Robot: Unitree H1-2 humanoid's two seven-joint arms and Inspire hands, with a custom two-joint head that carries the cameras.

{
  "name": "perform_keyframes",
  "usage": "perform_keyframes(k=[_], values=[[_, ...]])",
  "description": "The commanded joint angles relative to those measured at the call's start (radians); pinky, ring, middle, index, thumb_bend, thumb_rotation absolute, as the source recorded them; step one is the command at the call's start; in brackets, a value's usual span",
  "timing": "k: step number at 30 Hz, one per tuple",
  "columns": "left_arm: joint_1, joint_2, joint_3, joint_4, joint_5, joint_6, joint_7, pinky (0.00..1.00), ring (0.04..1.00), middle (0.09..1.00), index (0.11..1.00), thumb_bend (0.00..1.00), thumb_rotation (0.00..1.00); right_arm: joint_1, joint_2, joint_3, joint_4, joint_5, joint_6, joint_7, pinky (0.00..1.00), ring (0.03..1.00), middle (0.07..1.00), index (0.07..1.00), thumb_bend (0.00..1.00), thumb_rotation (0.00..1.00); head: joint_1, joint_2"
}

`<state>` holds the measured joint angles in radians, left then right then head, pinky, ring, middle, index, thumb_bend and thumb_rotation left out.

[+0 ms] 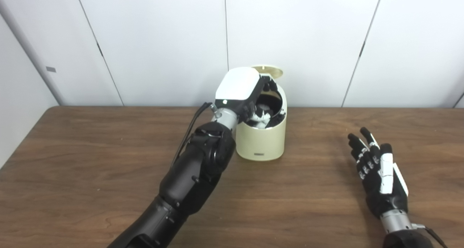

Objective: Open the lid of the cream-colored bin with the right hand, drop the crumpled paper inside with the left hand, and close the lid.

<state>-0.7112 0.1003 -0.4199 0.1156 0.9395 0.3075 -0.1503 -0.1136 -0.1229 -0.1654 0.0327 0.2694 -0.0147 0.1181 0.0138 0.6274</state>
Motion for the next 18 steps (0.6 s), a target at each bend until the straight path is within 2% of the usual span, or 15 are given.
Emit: perform_keyframes(k=[1,8,12,13,14,16,18], values=[[-0.049,0.012,0.004,-0.027,0.024,0.015,-0.006,0.57,0.705,0.733,0.692,0.9,0.0,0.009,-0.001,-0.001,-0.005,0.004,-0.022,0.006,1.0,0.94,0.879,0.938,0.66,1.0,0.0,0.001],[-0.051,0.022,0.007,-0.029,0.03,0.014,-0.02,0.55,0.693,0.732,0.681,0.93,0.0,0.008,-0.003,0.003,-0.014,-0.001,-0.012,0.003,0.99,0.914,0.853,0.92,0.66,1.0,-0.002,0.01],[-0.048,0.012,0.03,-0.032,0.002,0.018,-0.015,0.56,0.687,0.715,0.652,0.89,0.0,0.005,-0.003,0.002,-0.011,-0.004,-0.013,0.002,0.99,0.912,0.844,0.905,0.67,1.0,-0.001,0.01],[-0.047,0.008,0.038,-0.03,-0.009,0.014,-0.006,0.51,0.628,0.672,0.556,0.67,0.02,0.005,-0.002,0.001,-0.01,-0.004,-0.012,0.001,0.99,0.913,0.84,0.9,0.67,1.0,-0.001,0.01],[-0.045,0.002,0.047,-0.028,-0.021,0.006,0.011,0.47,0.539,0.618,0.513,0.58,0.01,0.004,-0.003,0.001,-0.009,-0.005,-0.013,0.001,0.99,0.913,0.837,0.897,0.67,1.0,0.0,0.009],[-0.041,-0.005,0.059,-0.029,-0.037,-0.005,0.031,0.34,0.419,0.535,0.504,0.49,0.0,0.004,-0.002,0.001,-0.009,-0.006,-0.012,0.0,0.99,0.917,0.836,0.894,0.67,1.0,0.0,0.008],[-0.037,-0.008,0.064,-0.034,-0.045,-0.009,0.036,0.3,0.381,0.502,0.513,0.47,0.0,0.004,-0.002,0.002,-0.012,-0.008,-0.009,-0.002,0.99,0.917,0.836,0.892,0.67,1.0,0.0,0.008]])
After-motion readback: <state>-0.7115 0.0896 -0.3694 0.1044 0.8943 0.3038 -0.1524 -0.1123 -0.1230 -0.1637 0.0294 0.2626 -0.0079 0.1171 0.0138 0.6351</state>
